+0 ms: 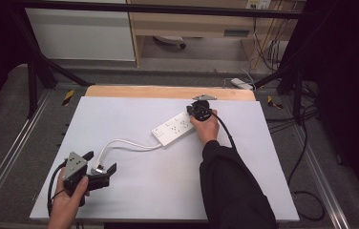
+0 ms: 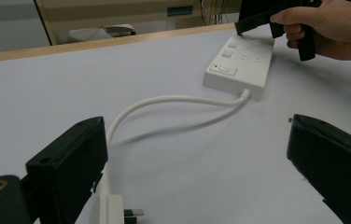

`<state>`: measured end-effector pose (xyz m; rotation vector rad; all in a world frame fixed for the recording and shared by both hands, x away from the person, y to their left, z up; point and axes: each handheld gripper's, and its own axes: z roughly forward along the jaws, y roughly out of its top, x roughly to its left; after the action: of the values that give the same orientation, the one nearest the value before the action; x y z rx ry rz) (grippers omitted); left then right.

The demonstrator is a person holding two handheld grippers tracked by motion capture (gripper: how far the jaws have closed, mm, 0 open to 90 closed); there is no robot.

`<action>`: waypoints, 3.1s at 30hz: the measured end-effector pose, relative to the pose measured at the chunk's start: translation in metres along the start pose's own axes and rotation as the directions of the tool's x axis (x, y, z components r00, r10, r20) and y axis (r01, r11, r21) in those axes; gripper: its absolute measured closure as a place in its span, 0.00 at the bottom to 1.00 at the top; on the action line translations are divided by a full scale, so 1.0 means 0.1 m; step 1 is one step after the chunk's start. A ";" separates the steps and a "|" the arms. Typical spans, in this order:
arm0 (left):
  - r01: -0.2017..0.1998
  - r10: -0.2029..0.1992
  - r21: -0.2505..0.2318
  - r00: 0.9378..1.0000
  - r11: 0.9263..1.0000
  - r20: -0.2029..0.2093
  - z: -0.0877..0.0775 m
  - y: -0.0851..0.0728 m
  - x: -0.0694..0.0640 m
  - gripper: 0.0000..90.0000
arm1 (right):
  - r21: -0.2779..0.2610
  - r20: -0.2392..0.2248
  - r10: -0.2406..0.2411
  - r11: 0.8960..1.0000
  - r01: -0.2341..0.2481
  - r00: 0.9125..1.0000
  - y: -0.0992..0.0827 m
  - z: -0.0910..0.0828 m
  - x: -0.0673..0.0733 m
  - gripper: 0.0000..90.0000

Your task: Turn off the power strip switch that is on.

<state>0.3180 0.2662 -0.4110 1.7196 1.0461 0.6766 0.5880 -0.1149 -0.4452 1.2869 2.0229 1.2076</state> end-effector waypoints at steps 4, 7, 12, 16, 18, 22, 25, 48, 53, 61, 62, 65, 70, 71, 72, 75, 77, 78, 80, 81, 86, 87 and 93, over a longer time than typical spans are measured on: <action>0.000 0.000 0.000 1.000 1.000 0.000 0.00 0.00 0.00 0.05 | 0.009 -0.001 -0.007 1.000 0.007 1.000 -0.01 0.00 -0.02 1.00; -0.001 0.001 -0.001 1.000 1.000 0.001 0.00 0.00 0.00 0.06 | 0.007 0.005 0.018 1.000 -0.018 1.000 -0.03 -0.01 -0.06 1.00; -0.002 0.002 -0.002 1.000 1.000 -0.005 0.00 0.00 0.00 0.06 | -0.003 -0.004 0.002 1.000 -0.002 1.000 -0.01 -0.04 -0.07 1.00; -0.001 0.001 -0.001 1.000 1.000 -0.005 0.00 0.00 0.01 0.06 | -0.018 -0.012 -0.010 1.000 0.009 1.000 0.02 -0.06 -0.02 1.00; -0.004 0.004 -0.002 1.000 1.000 -0.005 0.00 0.00 0.01 0.06 | -0.018 -0.015 -0.013 1.000 0.013 1.000 0.03 -0.07 0.00 1.00; -0.004 0.004 -0.002 1.000 1.000 -0.005 -0.01 0.00 0.01 0.06 | -0.024 -0.011 -0.019 1.000 0.019 1.000 0.04 -0.09 0.02 1.00; -0.002 0.002 -0.001 1.000 1.000 -0.005 0.00 0.00 0.01 0.06 | -0.025 -0.013 -0.023 0.999 0.023 1.000 0.06 -0.12 0.03 1.00; -0.003 0.003 -0.001 1.000 1.000 0.000 0.00 0.00 0.00 0.06 | -0.053 -0.027 -0.039 0.998 0.038 0.999 0.14 -0.26 0.06 1.00; -0.002 0.002 0.001 1.000 1.000 0.000 0.00 0.00 0.00 0.06 | -0.056 -0.042 -0.021 0.998 0.018 0.999 0.14 -0.27 0.06 0.98; -0.005 0.005 0.004 1.000 1.000 0.001 -0.01 0.00 0.00 0.06 | -0.073 -0.034 0.011 0.997 -0.014 0.999 0.19 -0.32 0.08 0.68; -0.004 0.004 0.004 1.000 1.000 0.000 -0.01 0.00 0.00 0.06 | -0.072 -0.037 0.026 0.997 -0.028 0.999 0.20 -0.33 0.08 0.63; -0.004 0.004 0.003 1.000 1.000 -0.001 -0.01 0.00 0.00 0.06 | -0.063 -0.038 0.049 0.997 -0.052 0.998 0.21 -0.35 0.08 0.51; -0.005 0.005 0.003 1.000 1.000 0.000 -0.01 0.00 0.00 0.06 | -0.071 -0.044 0.072 0.995 -0.075 0.996 0.25 -0.42 0.08 0.37; -0.004 0.004 0.003 1.000 1.000 0.001 -0.01 0.00 0.00 0.06 | -0.069 -0.045 0.076 0.994 -0.079 0.996 0.26 -0.43 0.08 0.34; -0.007 0.007 0.005 1.000 1.000 0.001 -0.01 0.00 0.00 0.06 | -0.065 -0.047 0.078 0.995 -0.081 0.996 0.26 -0.44 0.08 0.30; -0.005 0.005 0.003 1.000 1.000 0.001 -0.01 0.00 0.00 0.06 | -0.064 -0.041 0.092 0.993 -0.095 0.995 0.28 -0.47 0.08 0.20; -0.005 0.005 0.002 1.000 1.000 0.000 -0.01 0.00 0.00 0.06 | -0.069 -0.032 0.091 0.993 -0.093 0.995 0.30 -0.50 0.08 0.15; -0.005 0.005 0.004 1.000 1.000 0.000 -0.01 0.00 0.00 0.06 | -0.069 -0.031 0.093 0.993 -0.095 0.995 0.31 -0.51 0.08 0.13; -0.004 0.004 0.003 1.000 1.000 0.001 -0.01 0.00 0.00 0.06 | -0.072 -0.033 0.096 0.993 -0.098 0.995 0.33 -0.55 0.08 0.10; -0.005 0.005 0.003 1.000 1.000 0.001 -0.01 0.00 0.00 0.06 | -0.074 -0.034 0.093 0.993 -0.096 0.995 0.34 -0.57 0.08 0.09; -0.005 0.005 0.005 1.000 1.000 0.000 -0.01 -0.01 0.00 0.06 | -0.083 -0.048 0.084 0.993 -0.088 0.995 0.39 -0.68 0.08 0.05; -0.004 0.004 0.004 1.000 1.000 0.001 -0.01 -0.01 0.00 0.06 | -0.083 -0.052 0.077 0.993 -0.081 0.996 0.40 -0.70 0.08 0.04; -0.003 0.003 0.004 1.000 1.000 -0.003 -0.01 -0.01 0.00 0.05 | -0.096 -0.062 0.057 0.993 -0.063 0.996 0.46 -0.86 0.07 0.04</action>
<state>0.3169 0.2671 -0.4111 1.7242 1.0474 0.6793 0.5430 -0.1373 -0.3611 1.2872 1.9525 1.3699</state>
